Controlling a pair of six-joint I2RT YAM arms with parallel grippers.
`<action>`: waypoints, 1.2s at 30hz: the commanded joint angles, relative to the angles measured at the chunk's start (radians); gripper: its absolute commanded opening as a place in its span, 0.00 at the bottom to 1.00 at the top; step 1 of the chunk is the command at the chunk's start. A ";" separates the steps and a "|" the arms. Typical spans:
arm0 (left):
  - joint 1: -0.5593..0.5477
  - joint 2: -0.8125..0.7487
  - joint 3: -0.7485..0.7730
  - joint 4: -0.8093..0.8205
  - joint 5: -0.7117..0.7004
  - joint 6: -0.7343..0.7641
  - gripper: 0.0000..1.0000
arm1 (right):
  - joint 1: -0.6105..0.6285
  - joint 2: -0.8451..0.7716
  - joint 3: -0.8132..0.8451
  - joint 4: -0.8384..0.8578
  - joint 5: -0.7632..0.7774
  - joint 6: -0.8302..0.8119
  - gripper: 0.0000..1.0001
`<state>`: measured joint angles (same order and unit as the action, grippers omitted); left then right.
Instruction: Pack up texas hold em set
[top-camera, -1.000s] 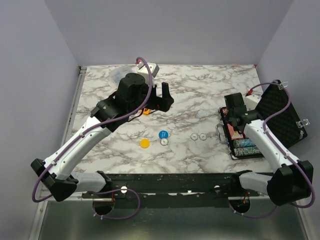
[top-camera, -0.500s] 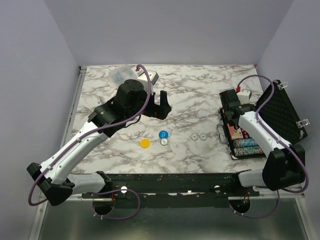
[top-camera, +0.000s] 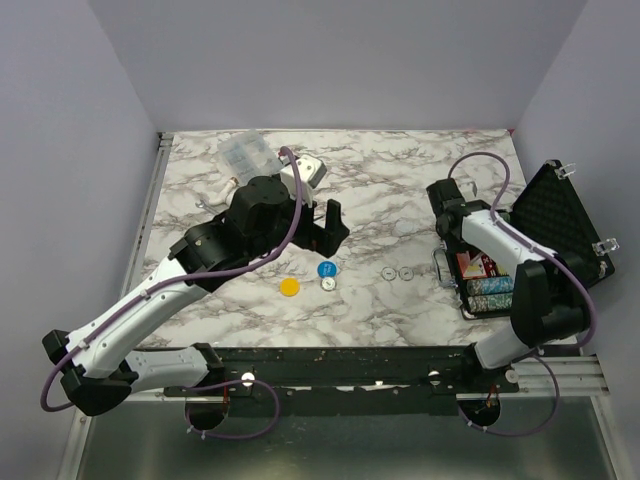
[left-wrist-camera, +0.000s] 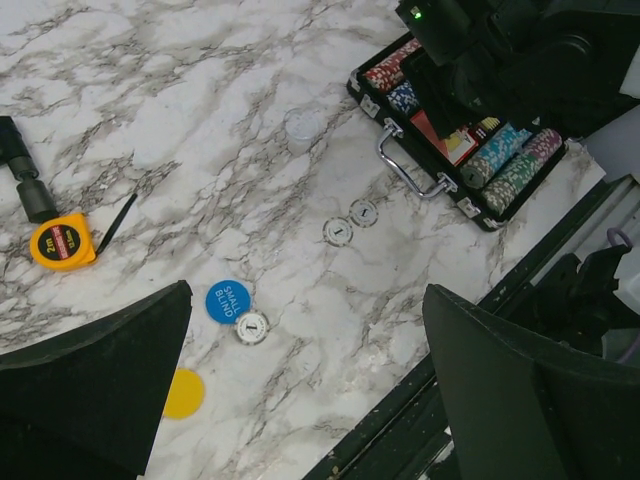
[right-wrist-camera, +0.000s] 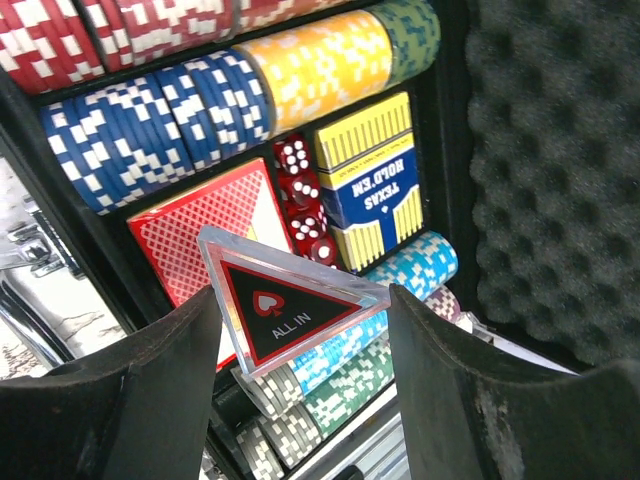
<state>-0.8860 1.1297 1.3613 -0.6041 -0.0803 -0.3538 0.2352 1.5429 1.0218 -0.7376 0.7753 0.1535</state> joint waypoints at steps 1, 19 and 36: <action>-0.034 -0.021 -0.008 0.024 -0.054 0.040 0.98 | -0.006 0.046 -0.001 0.036 -0.065 -0.057 0.01; -0.062 -0.035 0.000 0.010 -0.140 0.073 0.98 | -0.005 0.170 0.089 -0.050 -0.205 -0.033 0.18; -0.064 0.002 -0.012 0.026 -0.099 0.078 0.98 | -0.005 0.021 0.075 -0.097 -0.257 -0.037 0.70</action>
<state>-0.9447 1.1191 1.3590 -0.5995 -0.1940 -0.2848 0.2272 1.6279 1.1061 -0.8204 0.5926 0.1081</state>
